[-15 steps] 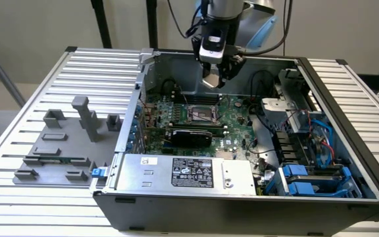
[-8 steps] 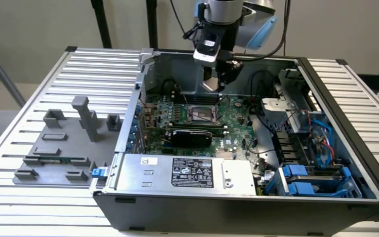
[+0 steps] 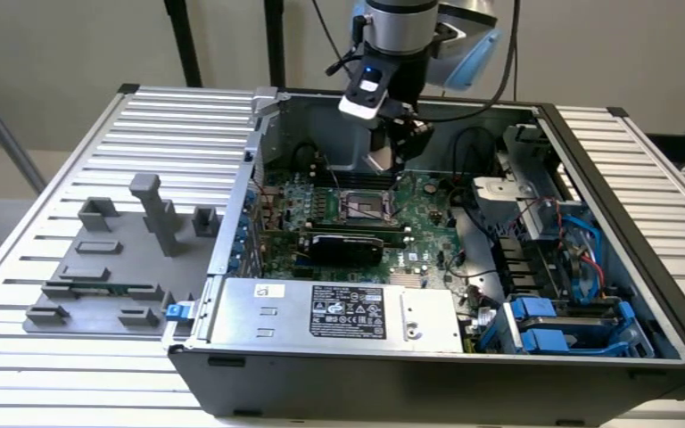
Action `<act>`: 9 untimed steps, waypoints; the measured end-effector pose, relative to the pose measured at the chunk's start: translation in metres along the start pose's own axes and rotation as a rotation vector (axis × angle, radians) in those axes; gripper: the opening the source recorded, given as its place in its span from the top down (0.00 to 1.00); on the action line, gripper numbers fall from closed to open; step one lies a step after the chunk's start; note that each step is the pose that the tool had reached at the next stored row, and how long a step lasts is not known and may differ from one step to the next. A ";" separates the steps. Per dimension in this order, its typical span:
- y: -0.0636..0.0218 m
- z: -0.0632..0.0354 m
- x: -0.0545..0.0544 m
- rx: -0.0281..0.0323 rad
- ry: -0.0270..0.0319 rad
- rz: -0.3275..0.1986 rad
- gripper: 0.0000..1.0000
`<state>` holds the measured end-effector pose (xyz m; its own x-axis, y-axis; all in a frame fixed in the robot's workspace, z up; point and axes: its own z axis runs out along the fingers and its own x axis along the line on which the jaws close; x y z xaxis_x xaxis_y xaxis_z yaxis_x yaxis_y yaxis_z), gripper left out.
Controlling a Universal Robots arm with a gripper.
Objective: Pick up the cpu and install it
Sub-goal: 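Place the cpu into insertion slot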
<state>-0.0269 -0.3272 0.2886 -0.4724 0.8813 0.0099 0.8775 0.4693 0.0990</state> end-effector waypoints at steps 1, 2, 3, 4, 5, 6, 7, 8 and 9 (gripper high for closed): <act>-0.0001 0.0008 0.000 -0.0009 -0.0027 0.014 0.45; -0.0001 0.0015 0.000 -0.0018 -0.0057 0.028 0.45; -0.0002 0.0023 0.000 -0.0029 -0.0087 0.042 0.45; -0.0003 0.0031 0.000 -0.0039 -0.0115 0.056 0.45; -0.0004 0.0039 0.000 -0.0049 -0.0143 0.069 0.45; -0.0005 0.0046 0.000 -0.0061 -0.0171 0.083 0.45; -0.0005 0.0055 0.000 -0.0073 -0.0198 0.097 0.45; -0.0006 0.0063 0.000 -0.0083 -0.0225 0.112 0.45; -0.0007 0.0072 0.000 -0.0092 -0.0250 0.127 0.45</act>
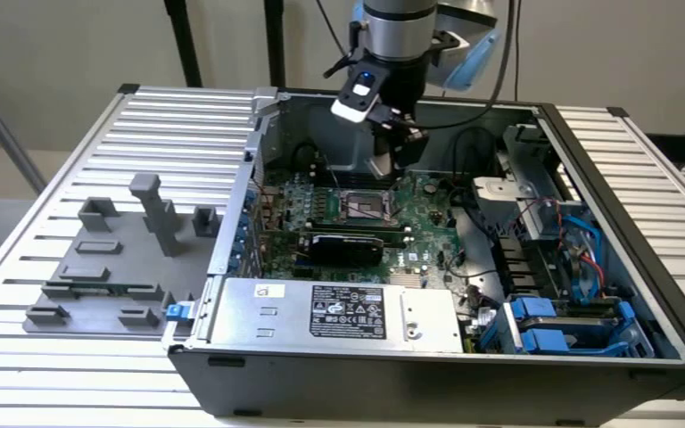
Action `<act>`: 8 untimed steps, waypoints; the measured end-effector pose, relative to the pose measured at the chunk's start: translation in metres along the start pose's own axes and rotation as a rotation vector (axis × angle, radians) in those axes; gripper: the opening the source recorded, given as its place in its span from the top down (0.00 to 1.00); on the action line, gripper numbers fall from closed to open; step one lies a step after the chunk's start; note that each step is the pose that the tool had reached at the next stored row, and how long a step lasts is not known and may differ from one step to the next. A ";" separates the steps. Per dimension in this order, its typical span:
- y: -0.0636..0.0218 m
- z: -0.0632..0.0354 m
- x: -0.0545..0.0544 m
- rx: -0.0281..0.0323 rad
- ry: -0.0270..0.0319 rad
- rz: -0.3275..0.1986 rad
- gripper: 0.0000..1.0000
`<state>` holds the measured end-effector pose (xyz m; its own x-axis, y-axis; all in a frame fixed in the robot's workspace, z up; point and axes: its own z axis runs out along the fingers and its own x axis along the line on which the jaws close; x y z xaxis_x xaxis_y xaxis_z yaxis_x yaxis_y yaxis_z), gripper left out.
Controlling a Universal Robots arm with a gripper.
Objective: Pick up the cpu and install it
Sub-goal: 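Place the cpu into insertion slot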
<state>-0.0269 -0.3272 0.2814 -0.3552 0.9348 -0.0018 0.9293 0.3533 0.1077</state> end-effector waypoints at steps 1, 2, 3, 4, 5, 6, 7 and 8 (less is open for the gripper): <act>-0.0001 0.0008 0.000 -0.0006 -0.0021 0.015 0.45; -0.0002 0.0017 0.000 -0.0010 -0.0044 0.032 0.45; -0.0002 0.0025 0.000 -0.0012 -0.0064 0.048 0.45; -0.0003 0.0033 0.000 -0.0019 -0.0088 0.064 0.45; -0.0004 0.0042 0.000 -0.0027 -0.0111 0.078 0.45; -0.0005 0.0049 0.000 -0.0033 -0.0132 0.092 0.45; -0.0006 0.0058 0.000 -0.0041 -0.0155 0.107 0.45; -0.0007 0.0066 0.000 -0.0047 -0.0180 0.123 0.45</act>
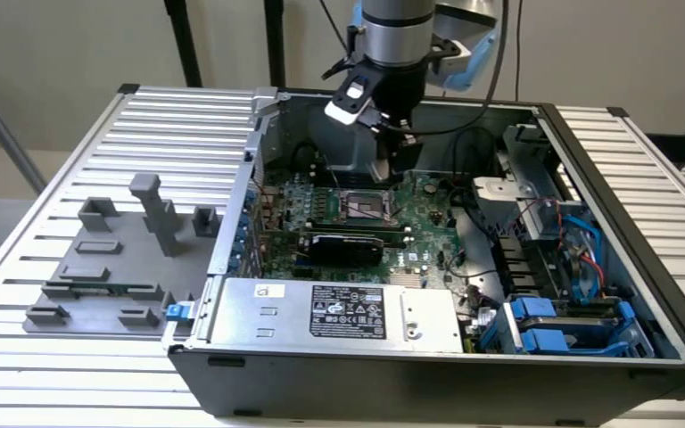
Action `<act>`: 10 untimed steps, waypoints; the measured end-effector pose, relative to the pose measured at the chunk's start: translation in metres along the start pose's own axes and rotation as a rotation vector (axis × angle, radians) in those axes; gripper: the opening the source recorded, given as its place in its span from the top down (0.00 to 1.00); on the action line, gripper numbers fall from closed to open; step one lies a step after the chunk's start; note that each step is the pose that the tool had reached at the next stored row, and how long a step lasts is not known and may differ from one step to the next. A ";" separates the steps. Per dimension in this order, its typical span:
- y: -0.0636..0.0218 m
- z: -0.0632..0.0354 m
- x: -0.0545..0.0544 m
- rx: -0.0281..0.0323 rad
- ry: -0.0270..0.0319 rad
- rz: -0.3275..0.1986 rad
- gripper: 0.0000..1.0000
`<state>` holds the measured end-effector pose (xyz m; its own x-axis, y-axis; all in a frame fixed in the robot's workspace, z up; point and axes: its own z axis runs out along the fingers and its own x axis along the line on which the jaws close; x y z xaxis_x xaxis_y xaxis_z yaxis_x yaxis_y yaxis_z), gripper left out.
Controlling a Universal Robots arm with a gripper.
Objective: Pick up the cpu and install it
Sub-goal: 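Place the cpu into insertion slot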
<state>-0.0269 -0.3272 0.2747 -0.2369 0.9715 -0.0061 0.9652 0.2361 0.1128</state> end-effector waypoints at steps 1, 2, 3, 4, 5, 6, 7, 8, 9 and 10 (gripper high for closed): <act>-0.0001 0.0008 0.000 -0.0005 -0.0022 0.015 0.45; -0.0002 0.0016 0.000 -0.0011 -0.0044 0.030 0.45; -0.0003 0.0024 0.000 -0.0017 -0.0066 0.045 0.45; -0.0004 0.0033 0.000 -0.0024 -0.0088 0.059 0.45; -0.0005 0.0041 0.000 -0.0030 -0.0111 0.074 0.45; -0.0006 0.0050 0.000 -0.0037 -0.0133 0.088 0.45; -0.0007 0.0059 0.000 -0.0043 -0.0158 0.104 0.45; -0.0008 0.0068 0.000 -0.0048 -0.0181 0.119 0.45; -0.0009 0.0077 0.000 -0.0051 -0.0203 0.134 0.45; -0.0010 0.0088 0.000 -0.0049 -0.0228 0.146 0.45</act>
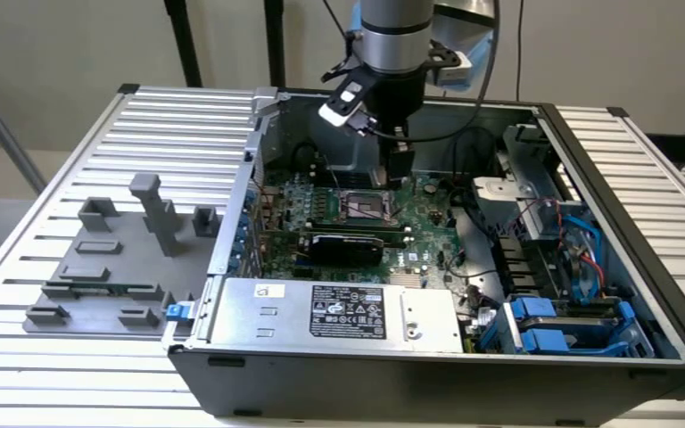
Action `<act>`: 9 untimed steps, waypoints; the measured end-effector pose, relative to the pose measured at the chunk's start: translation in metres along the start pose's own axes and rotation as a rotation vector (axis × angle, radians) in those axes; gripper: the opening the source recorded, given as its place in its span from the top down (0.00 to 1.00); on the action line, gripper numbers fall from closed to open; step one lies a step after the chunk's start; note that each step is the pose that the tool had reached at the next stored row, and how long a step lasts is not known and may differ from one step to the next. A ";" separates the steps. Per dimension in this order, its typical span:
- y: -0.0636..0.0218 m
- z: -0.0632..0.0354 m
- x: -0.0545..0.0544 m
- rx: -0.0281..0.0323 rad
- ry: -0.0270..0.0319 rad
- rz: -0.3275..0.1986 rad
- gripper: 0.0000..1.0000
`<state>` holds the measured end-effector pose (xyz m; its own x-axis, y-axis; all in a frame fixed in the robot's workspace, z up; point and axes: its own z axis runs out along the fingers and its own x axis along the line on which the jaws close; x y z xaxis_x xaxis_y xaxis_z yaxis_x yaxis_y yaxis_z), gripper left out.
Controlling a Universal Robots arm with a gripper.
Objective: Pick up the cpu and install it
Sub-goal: 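Place the cpu into insertion slot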
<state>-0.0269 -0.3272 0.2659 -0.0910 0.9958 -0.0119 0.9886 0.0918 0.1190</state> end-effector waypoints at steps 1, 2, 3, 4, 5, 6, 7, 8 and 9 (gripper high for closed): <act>-0.0002 0.0010 0.000 0.0003 -0.0035 0.011 0.45; -0.0003 0.0020 0.000 0.0007 -0.0076 0.021 0.45; -0.0005 0.0030 0.000 0.0010 -0.0109 0.029 0.45; -0.0009 0.0041 0.000 0.0013 -0.0133 0.036 0.45; -0.0014 0.0050 0.000 0.0018 -0.0148 0.043 0.45; -0.0017 0.0058 0.000 0.0034 -0.0156 0.049 0.45; -0.0021 0.0066 0.000 0.0055 -0.0165 0.055 0.45; -0.0026 0.0071 0.000 0.0087 -0.0168 0.059 0.45; -0.0033 0.0075 0.000 0.0135 -0.0168 0.061 0.45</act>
<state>-0.0293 -0.3273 0.2581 -0.0285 0.9994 -0.0216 0.9938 0.0306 0.1066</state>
